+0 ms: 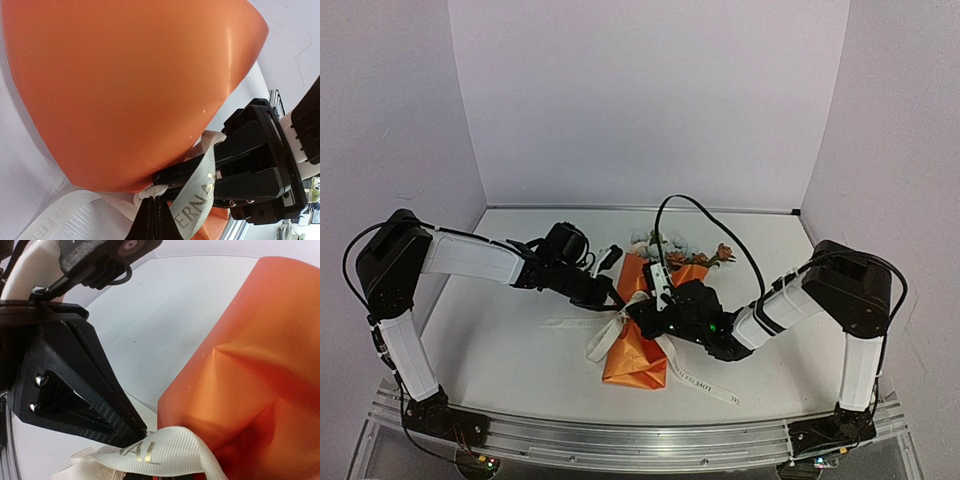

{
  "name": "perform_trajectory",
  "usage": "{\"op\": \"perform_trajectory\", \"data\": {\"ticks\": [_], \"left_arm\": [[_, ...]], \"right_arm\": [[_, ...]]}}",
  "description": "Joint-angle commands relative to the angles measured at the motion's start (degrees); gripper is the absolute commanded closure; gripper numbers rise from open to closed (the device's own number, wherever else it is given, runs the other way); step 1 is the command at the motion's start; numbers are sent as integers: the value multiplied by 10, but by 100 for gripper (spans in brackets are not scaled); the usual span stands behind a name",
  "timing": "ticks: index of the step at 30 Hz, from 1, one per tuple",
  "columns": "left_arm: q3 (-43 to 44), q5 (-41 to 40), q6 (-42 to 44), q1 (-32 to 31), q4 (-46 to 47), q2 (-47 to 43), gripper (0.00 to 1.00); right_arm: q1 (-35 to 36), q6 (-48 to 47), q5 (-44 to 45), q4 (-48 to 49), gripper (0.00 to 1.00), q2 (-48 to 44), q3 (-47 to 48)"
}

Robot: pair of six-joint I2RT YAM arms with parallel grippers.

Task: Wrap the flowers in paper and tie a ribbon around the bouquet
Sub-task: Tie the half-tied ribbon around the folded bouquet.

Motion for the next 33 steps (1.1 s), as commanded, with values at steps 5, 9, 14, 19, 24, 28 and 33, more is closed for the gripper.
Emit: {"op": "perform_trajectory", "data": {"ticks": [5,9,14,19,24,28,33], "left_arm": [[33,26,-20,-4,1,-16,100],[36,35,-43,-4,-4,-16,100],[46,56,-85,-4,-7,-8,100],[55,93,-124,-4,-15,-2,100],[79,117,-147,-3,-48,-1,100],[88,121,-150,-2,-71,1,100],[75,155,-139,7,-79,7,100]], "right_arm": [[13,70,21,8,83,-81,-36],[15,101,23,-15,81,-107,-56],[30,119,41,-91,80,-155,-69],[45,145,55,-157,77,-209,-82],[61,164,32,-241,74,-223,-51],[74,172,35,-316,72,-215,-12],[85,170,34,-359,63,-196,26]]}}
